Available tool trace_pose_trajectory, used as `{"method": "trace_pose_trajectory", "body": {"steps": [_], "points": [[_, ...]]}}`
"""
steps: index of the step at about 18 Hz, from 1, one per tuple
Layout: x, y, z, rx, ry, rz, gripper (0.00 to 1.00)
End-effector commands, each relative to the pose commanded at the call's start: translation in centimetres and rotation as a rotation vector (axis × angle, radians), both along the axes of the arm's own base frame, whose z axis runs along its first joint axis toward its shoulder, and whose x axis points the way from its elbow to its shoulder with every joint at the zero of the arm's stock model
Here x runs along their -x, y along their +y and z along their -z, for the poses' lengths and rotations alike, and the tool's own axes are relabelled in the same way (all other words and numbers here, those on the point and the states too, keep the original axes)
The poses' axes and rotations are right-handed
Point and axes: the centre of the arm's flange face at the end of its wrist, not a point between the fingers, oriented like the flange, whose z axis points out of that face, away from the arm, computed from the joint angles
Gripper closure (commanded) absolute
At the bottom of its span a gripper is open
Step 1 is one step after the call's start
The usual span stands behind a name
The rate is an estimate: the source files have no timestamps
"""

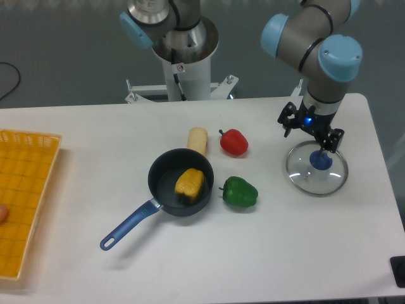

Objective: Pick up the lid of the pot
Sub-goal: 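Move the gripper over the glass lid's blue knob, then lower the gripper and close it on the blue knob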

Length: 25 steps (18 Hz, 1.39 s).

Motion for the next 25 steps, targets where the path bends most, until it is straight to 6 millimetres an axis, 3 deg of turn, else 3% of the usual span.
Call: {"method": "trace_pose_trajectory", "body": {"steps": [4,16,19,25], "points": [[1.0,-1.4,1.3,0.052,-0.005,0.003,0.0],[6.1,-0.5,4.1,0.048,0.083,0.094,0.0],[6.4,-0.6,4.5,0.047,0.095,0.109,0.0],[6.5,-0.6,7.5,0.053,0.064,0.11,0.0]]}}
